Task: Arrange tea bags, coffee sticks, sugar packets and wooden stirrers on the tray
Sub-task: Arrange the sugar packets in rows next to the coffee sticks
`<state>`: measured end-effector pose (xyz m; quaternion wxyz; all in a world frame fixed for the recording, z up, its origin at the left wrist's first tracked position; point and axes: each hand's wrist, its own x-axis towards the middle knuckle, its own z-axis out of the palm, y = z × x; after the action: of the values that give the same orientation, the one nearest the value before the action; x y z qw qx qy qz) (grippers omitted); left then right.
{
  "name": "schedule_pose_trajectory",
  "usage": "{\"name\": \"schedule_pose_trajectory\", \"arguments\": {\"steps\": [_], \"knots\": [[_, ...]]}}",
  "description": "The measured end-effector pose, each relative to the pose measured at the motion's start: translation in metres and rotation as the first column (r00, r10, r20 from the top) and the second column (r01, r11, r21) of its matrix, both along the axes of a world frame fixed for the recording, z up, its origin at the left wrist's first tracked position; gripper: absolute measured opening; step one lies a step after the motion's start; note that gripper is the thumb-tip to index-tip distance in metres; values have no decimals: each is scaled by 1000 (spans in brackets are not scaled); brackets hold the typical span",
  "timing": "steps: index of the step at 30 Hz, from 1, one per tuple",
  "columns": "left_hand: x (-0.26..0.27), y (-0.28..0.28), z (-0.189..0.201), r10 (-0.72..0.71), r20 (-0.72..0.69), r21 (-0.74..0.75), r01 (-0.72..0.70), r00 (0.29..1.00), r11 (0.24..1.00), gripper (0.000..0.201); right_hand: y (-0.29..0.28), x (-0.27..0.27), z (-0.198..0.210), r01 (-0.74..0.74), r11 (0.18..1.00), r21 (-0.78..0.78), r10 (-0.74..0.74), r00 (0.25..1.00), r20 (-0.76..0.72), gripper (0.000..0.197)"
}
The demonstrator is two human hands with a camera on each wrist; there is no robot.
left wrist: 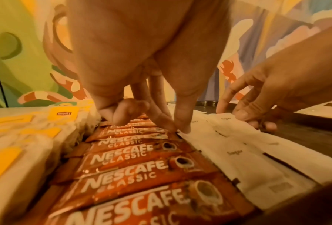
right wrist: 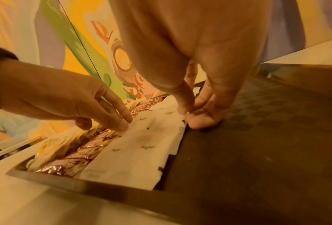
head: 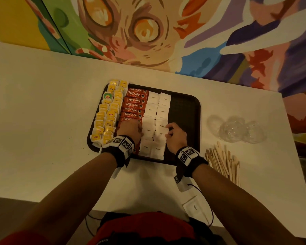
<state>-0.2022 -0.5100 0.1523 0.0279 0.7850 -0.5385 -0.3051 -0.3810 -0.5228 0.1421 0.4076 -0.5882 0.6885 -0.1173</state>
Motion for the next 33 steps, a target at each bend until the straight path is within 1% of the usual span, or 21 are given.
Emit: {"name": "schedule_pose_trajectory", "arguments": {"steps": [7,12,16,18,22,24,27,30,33], "knots": [[-5,2,2,-24,38,2,23,999,1000,19,-2,1,-6,-59,998,-15,58,998,-26,38],[-8,6,6,-3,21,5,3,1000,1000,20,-1,-1,-4,-85,996,-31,84,996,-28,37],[-11,9,13,-6,23,-43,7,1000,999,20,2,-9,1,-86,994,-72,85,996,-12,29],[-15,12,21,-24,-3,-76,24,1000,997,18,8,-19,6,-93,992,-87,93,996,-4,24],[-32,20,31,-127,-94,-124,115,987,986,14,23,-49,13,-110,988,-112,108,994,-22,22],[-44,26,34,-182,-133,-125,166,974,978,12,32,-68,16,-103,987,-126,99,995,-30,22],[-64,38,35,-273,-188,-90,260,944,961,6,47,-100,19,-74,990,-122,72,997,-21,20],[-88,56,35,-351,-250,-61,348,902,936,3,62,-130,16,-16,993,-114,12,1000,-29,19],[-113,74,32,-401,-285,-5,417,870,909,8,75,-153,8,25,991,-129,-35,997,-75,22]]}}
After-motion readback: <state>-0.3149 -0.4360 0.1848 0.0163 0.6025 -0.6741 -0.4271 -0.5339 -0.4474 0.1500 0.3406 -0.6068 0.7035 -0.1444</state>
